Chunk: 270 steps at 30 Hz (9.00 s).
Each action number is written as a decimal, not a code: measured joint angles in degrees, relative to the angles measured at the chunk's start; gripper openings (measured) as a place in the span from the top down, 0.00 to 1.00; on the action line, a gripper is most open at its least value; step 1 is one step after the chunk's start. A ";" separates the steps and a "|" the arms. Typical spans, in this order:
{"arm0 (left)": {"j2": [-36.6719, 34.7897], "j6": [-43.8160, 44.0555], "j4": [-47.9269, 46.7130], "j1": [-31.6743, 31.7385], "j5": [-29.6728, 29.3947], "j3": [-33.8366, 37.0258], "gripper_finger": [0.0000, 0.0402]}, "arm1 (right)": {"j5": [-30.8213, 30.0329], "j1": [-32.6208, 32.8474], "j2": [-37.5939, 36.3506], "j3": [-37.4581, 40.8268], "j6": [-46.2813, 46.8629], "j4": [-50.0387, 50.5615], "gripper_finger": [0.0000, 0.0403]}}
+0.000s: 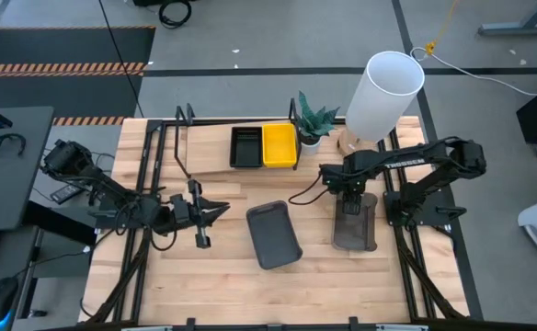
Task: Stack baskets on shelf by color
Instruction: Stack the right black bin on top of the left black bin, then put the stacked black bins on the shelf
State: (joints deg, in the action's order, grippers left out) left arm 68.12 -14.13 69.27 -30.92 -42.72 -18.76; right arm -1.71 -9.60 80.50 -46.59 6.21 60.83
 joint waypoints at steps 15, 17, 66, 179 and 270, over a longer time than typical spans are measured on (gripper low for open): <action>-2.34 4.59 -0.10 -1.20 -0.04 -0.07 0.97 | 1.86 0.09 2.18 0.07 -1.01 -3.38 0.97; -2.34 4.91 -0.08 -1.20 -0.06 -0.07 0.96 | 2.24 0.26 0.93 0.07 -0.46 -3.14 0.98; -14.89 14.81 -15.47 -5.53 6.97 -0.04 0.95 | -4.87 15.81 24.08 -63.37 -5.60 13.70 0.99; -14.23 23.48 -31.11 -11.65 2.05 -0.02 0.97 | -15.17 19.86 27.40 -57.83 -12.86 -4.70 0.71; 41.44 44.96 -109.74 14.23 30.72 -62.31 0.84 | -13.56 29.67 -64.83 40.04 4.60 -48.57 0.71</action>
State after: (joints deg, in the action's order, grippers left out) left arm 109.55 30.83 -40.47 -16.69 -12.00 -81.08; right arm -15.27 20.08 15.67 -6.55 10.81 12.26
